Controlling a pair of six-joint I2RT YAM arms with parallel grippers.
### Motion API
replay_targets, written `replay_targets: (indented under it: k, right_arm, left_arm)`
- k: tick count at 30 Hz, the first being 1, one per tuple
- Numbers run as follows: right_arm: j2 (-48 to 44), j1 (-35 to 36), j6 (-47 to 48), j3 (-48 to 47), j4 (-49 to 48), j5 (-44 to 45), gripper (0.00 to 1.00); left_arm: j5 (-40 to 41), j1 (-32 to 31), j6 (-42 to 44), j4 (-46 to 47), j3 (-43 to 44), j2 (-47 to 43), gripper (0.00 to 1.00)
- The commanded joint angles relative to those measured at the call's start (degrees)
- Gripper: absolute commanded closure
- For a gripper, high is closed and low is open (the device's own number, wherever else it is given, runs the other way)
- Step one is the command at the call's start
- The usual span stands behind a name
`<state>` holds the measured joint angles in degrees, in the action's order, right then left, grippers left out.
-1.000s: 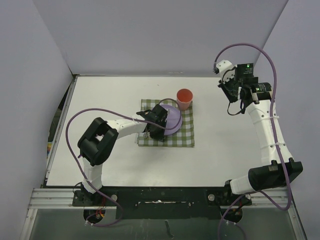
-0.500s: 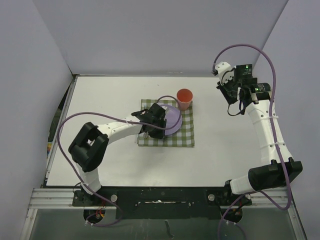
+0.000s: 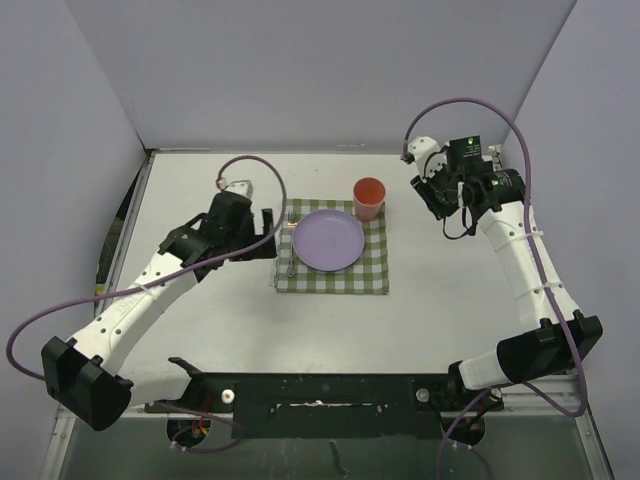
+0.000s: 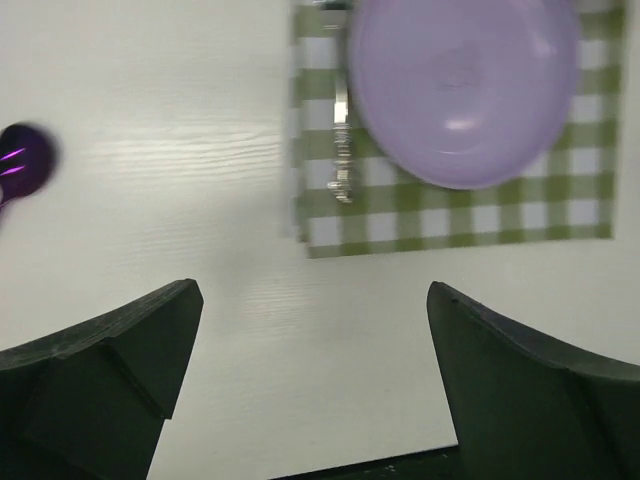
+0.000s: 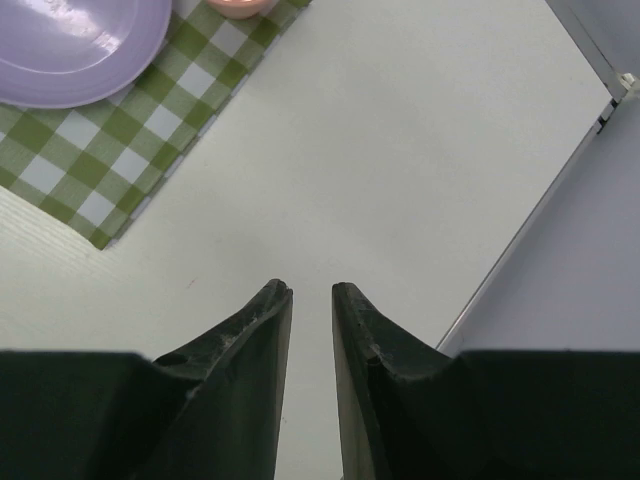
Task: Set the dinner table for one person
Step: Pick up the spoon from the center of the board.
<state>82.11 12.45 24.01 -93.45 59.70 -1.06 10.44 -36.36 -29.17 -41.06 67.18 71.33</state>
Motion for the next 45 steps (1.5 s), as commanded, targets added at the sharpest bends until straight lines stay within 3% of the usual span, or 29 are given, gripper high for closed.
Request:
replay_targets:
  k: [1,6,9,12,16,25,30,35,45]
  right_arm:
    - [-1.33,3.34,0.75,1.16,-2.07,0.38,0.75]
    - [-0.96,4.81,1.13,1.31,-3.01,0.27,0.76]
    - [1.14,7.86,3.64,-0.07,-3.24,-3.54,0.74]
    - [6.02,16.04,8.7,-3.68,-1.09,0.82,0.72]
    - [9.74,21.29,9.82,-5.51,-1.6,4.54,0.73]
    - [4.82,19.49,10.58,1.67,-7.51,4.56,0.73]
    - [2.54,16.64,11.14,4.06,-8.01,3.09,0.73]
    - [1.87,13.94,10.65,4.96,-8.96,0.83,0.73]
    - [2.59,12.15,10.12,5.3,-10.22,0.09,0.74]
  left_arm:
    - [6.03,10.98,-0.7,-12.77,-4.34,-1.25,0.02]
    - [5.78,23.06,-0.99,-15.31,-8.48,-0.35,0.02]
    - [0.81,30.16,-3.28,-14.47,-11.12,-1.6,0.02]
    - [-2.49,33.99,-5.07,-11.83,-13.68,-7.33,0.02]
    - [4.01,36.53,-2.47,-11.67,-14.75,-12.45,0.02]
    - [-1.92,51.11,3.44,-6.19,-13.2,-0.36,0.02]
    - [-6.54,54.12,2.48,-3.98,-9.67,8.18,0.03]
    - [-9.92,54.11,2.59,0.13,-10.51,10.83,0.05]
    - [-6.78,51.79,8.94,0.68,-5.58,19.97,0.15]
